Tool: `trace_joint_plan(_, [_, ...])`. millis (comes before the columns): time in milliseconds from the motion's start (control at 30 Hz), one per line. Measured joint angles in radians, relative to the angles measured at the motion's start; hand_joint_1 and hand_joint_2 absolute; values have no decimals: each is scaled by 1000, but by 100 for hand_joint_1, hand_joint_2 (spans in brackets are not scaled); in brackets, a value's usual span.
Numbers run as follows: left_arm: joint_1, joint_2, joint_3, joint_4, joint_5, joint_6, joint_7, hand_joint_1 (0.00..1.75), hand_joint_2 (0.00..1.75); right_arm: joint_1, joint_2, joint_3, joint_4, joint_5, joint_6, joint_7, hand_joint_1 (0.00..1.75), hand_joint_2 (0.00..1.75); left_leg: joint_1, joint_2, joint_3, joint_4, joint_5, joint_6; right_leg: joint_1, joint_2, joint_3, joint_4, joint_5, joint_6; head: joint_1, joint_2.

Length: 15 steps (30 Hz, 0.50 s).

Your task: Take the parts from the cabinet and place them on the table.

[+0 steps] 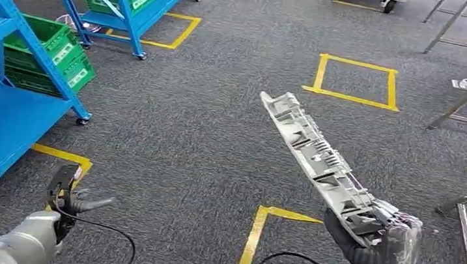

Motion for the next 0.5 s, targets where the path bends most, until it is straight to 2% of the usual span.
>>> trace_joint_plan(33, [3,0,0,0,0,-1,-2,0,175,2,0,0,0,-1,1,-2,175,175,2,10,0,-2,3,-5,2,11,-6,1,3,-5,2,0])
trace_joint_plan(100, [6,0,0,0,1,-3,-4,0,175,4,0,-3,0,-1,1,-4,175,175,7,31,2,-6,9,-18,7,35,-11,-6,16,-23,2,0])
trace_joint_plan(133, [7,4,0,0,1,-5,-7,0,175,6,0,-4,0,-1,2,-5,175,175,11,-9,-4,2,-5,-22,1,46,-8,-13,23,-27,1,0])
trace_joint_plan(167, [11,5,0,0,2,-6,-9,0,175,3,0,-5,0,-2,2,-7,175,175,12,-43,-19,37,-35,-21,-1,56,-9,-14,27,-32,1,0])
trace_joint_plan(200, [14,8,0,0,4,-5,-10,0,175,1,0,-5,0,-2,2,-8,175,175,10,-61,-49,104,-73,-22,-2,65,-10,-14,28,-36,-3,0])
trace_joint_plan(233, [19,14,0,0,4,-3,-10,0,175,2,0,-5,0,-2,3,-10,175,175,8,-72,-89,188,-109,-23,-1,79,-11,-14,29,-38,-7,0])
trace_joint_plan(267, [24,20,0,0,4,3,-10,0,175,2,0,-6,0,-3,5,-11,175,175,5,-75,-127,264,-133,-22,0,94,-12,-14,30,-40,-5,0])
trace_joint_plan(300, [27,21,0,0,3,9,-10,0,175,2,0,-8,2,-3,8,-10,175,175,4,-76,-145,292,-132,-22,0,106,-12,-14,31,-41,-6,0])
trace_joint_plan(333, [28,22,0,0,2,14,-9,0,175,3,0,-9,4,-3,13,-10,175,175,2,-76,-141,276,-107,-19,0,119,-12,-14,31,-41,-6,0])
trace_joint_plan(367, [27,22,0,0,0,21,-10,0,175,2,0,-10,5,-4,21,-6,175,175,2,-77,-119,226,-67,-17,0,132,-12,-13,31,-41,-6,0])
trace_joint_plan(400, [26,22,0,0,-1,31,-16,0,175,0,0,-10,8,-8,33,-2,175,175,3,-82,-80,148,-22,-15,0,145,-11,-12,31,-40,-6,0])
trace_joint_plan(433, [23,22,0,0,-3,42,-27,0,175,-2,1,-10,12,-11,49,4,175,175,6,-109,-35,58,20,-14,-2,158,-11,-10,30,-39,-6,0])
trace_joint_plan(467, [20,22,0,0,-3,54,-41,0,175,-4,1,-11,18,-12,58,9,175,175,9,-152,-13,17,19,-11,2,166,-17,-6,28,-33,-5,0])
trace_joint_plan(500, [17,18,0,0,5,73,-69,0,175,-7,1,-12,23,-10,68,15,175,175,15,-148,-5,-11,8,-12,2,177,-28,4,28,-28,-3,0])
